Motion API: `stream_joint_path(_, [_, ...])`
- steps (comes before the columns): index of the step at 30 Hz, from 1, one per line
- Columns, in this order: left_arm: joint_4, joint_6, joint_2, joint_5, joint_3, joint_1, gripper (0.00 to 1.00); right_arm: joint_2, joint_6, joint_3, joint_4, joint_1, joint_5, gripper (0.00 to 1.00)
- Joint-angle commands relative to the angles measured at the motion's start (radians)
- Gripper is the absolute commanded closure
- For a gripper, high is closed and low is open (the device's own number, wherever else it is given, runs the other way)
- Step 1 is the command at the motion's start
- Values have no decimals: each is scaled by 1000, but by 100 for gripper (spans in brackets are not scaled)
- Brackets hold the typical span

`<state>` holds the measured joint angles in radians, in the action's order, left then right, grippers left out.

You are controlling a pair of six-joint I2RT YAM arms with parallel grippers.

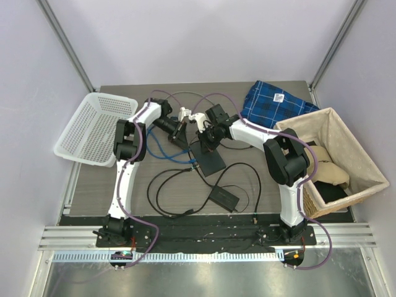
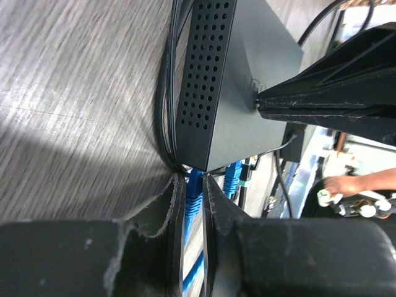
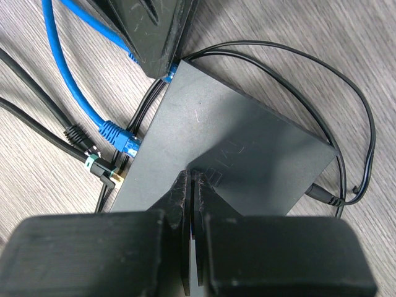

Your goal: Pull the plug from the switch port

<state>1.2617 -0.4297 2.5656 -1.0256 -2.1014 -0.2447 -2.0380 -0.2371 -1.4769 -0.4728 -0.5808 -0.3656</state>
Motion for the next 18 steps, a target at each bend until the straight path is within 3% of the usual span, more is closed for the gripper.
stream_joint_path(1, [208, -102, 45, 139, -109, -7, 100, -97, -41, 53, -50, -2, 113, 99])
stream_joint_path(6, [258, -106, 82, 182, -213, 16, 100, -85, -47, 73, -49, -4, 116, 99])
stream_joint_path(14, [189, -70, -16, 3, 73, 22, 100, -80, -51, 79, -46, -4, 125, 99])
stream_joint_path(18, [179, -80, -28, 34, 118, 24, 100, -90, -50, 69, -47, -4, 125, 99])
